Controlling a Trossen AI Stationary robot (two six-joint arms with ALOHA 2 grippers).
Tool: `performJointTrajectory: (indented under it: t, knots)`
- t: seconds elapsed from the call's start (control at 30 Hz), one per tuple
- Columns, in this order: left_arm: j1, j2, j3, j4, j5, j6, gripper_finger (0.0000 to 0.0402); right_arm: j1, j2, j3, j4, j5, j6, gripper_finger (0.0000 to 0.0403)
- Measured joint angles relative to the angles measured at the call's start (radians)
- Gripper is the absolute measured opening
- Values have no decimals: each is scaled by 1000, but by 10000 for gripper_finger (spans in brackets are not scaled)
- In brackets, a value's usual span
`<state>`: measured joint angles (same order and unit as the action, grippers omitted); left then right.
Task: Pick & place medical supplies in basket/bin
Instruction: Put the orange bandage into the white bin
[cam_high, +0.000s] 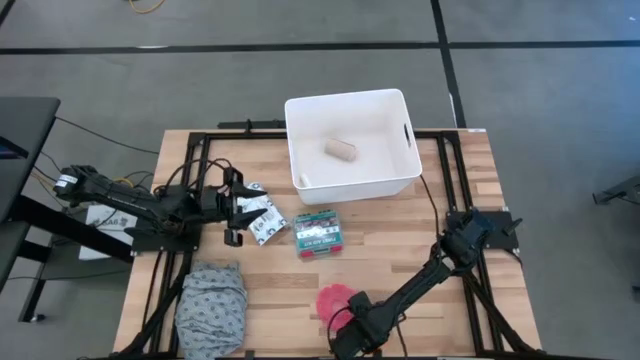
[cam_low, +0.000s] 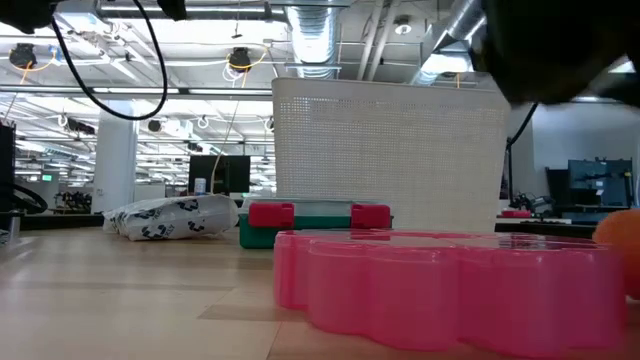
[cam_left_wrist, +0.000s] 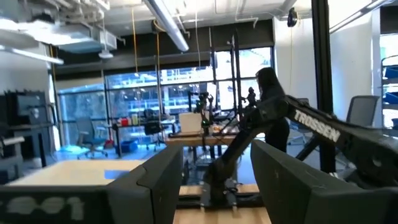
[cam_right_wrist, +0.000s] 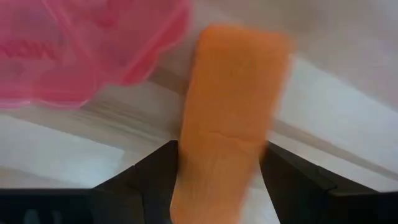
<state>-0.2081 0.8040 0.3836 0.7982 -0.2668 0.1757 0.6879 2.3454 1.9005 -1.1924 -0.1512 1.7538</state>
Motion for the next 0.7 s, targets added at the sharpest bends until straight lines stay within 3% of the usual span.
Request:
performJointTrajectory:
  t: [0.23,0.5,0.7]
  knots:
    - [0,0,0,16,0,57,178,1,-12,-86,125,27,11,193]
    - [0,0,0,25,-1,69,178,-16,-51,-92,95,55,-75,98]
    - [0,0,0,25,-1,69,178,-38,-201,-46,-114,343,-112,73]
